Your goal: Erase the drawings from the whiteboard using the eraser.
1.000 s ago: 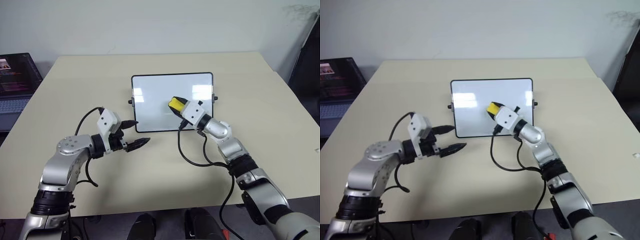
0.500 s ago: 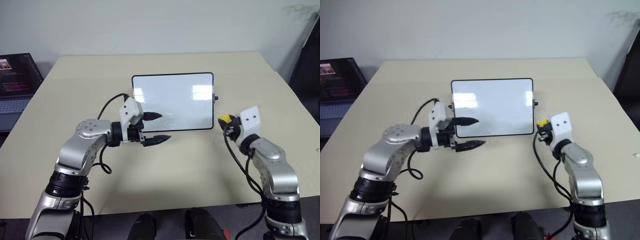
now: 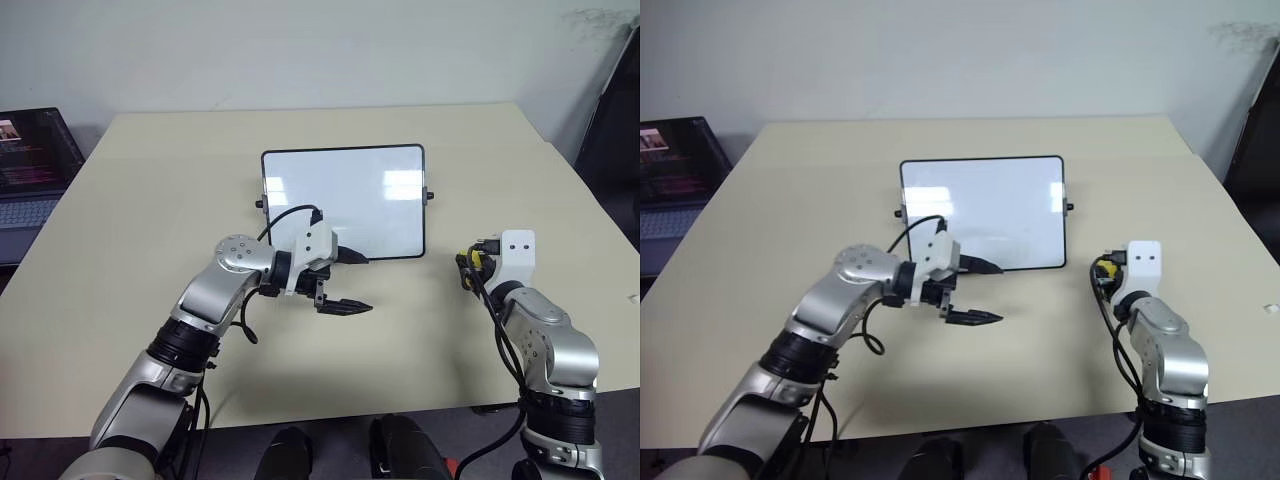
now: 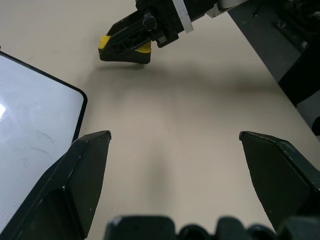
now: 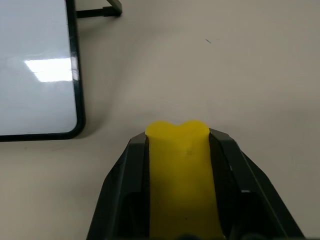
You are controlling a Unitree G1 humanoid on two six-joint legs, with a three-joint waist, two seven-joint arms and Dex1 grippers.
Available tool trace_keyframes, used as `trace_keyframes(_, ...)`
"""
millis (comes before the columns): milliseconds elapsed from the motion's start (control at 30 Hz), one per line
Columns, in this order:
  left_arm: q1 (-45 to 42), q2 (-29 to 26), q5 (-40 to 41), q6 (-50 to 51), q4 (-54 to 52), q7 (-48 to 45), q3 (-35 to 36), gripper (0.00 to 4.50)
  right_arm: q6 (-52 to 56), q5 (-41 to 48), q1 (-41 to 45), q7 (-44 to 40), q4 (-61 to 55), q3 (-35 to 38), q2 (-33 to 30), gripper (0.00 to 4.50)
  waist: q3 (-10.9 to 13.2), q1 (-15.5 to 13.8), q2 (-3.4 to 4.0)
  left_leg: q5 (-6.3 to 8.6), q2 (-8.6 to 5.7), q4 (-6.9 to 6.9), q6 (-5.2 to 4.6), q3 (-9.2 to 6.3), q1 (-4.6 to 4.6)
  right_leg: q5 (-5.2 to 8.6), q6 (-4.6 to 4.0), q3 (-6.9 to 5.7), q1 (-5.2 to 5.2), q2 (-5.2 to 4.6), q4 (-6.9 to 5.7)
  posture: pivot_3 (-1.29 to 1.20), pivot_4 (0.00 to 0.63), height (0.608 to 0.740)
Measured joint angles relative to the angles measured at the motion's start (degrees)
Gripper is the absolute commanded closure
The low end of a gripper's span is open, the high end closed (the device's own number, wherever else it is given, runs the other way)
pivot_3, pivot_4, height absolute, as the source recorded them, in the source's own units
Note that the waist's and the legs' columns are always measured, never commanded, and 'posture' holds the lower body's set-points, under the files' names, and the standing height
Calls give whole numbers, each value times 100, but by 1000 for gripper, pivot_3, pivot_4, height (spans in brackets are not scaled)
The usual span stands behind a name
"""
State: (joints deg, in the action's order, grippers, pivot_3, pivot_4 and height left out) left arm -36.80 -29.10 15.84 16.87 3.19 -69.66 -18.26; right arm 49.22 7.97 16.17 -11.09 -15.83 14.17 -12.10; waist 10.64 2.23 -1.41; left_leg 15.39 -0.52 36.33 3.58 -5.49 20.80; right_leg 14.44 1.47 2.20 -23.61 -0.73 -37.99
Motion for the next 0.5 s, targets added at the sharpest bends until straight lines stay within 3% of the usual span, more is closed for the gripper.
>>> trace_keyframes(100,-13,39,-41,-4,2,3,0,0,-16,10,-2,18,70,-4,-4,3253,0,10,0,0,0,0,-1,0,-1,0,0,0,0,0,-2,0,150,740)
trace_keyframes(400,3,55,-98,-6,2,82,9,0,-206,43,37,23,363,-22,-54,192,0,12,0,0,1,1,-1,0,-2,0,0,0,0,1,-3,0,150,740)
trace_keyframes(500,66,64,-113,-14,0,268,71,0,-382,69,67,41,424,32,-59,88,0,13,0,0,1,1,-1,0,-2,0,0,0,0,1,-3,0,150,740)
